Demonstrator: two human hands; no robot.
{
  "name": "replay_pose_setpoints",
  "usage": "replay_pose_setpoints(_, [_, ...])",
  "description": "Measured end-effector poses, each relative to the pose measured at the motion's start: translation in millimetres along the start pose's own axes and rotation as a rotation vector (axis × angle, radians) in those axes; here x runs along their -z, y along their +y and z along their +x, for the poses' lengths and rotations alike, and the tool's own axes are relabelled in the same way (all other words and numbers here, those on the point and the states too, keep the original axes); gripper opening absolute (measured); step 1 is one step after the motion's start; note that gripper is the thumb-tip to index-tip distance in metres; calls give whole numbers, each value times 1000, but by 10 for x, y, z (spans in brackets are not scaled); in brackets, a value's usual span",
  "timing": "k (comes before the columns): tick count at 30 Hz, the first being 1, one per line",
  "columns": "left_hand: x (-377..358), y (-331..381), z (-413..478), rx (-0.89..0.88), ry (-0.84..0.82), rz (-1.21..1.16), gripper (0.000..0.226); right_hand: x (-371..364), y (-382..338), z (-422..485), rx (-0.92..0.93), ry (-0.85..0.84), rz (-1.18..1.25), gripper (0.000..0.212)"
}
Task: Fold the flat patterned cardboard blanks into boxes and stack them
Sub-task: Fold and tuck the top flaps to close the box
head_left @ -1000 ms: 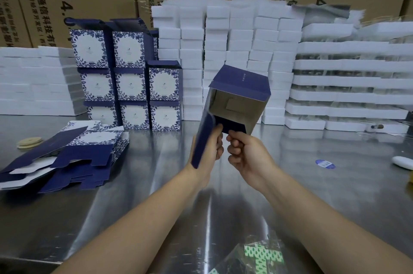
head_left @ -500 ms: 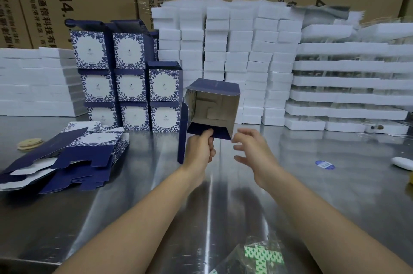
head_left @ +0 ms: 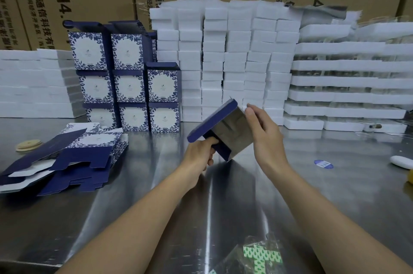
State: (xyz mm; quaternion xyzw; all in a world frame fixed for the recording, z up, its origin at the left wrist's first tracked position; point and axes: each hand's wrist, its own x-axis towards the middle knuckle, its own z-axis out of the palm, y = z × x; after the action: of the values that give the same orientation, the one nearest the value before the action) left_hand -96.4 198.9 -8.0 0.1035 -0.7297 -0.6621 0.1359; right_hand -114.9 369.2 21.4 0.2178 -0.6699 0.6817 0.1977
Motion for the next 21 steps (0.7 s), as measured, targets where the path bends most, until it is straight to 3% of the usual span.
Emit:
replay_pose_setpoints(3, [7, 12, -31, -54, -39, 14, 56, -3, -6, -4, 11, -39, -9, 25])
replay_pose_setpoints(6, [8, 65, -72, -19, -9, 22, 85, 8, 10, 10, 10, -83, -6, 27])
replay_pose_setpoints(9, [27, 104, -67, 24, 7, -62, 98, 17, 25, 36, -3, -99, -16, 30])
replay_pose_setpoints(12, [43, 99, -53, 28, 9, -67, 100, 7, 42, 31, 24, -116, -80, 23])
replay_pose_setpoints(16, [38, 99, -41, -38, 41, 49, 92, 13, 128, 16, 91, -93, -285, 47])
replay_pose_setpoints(21, [78, -3, 12, -416, 291, 430, 76, 44, 253, 74, 42, 6, -356, 37])
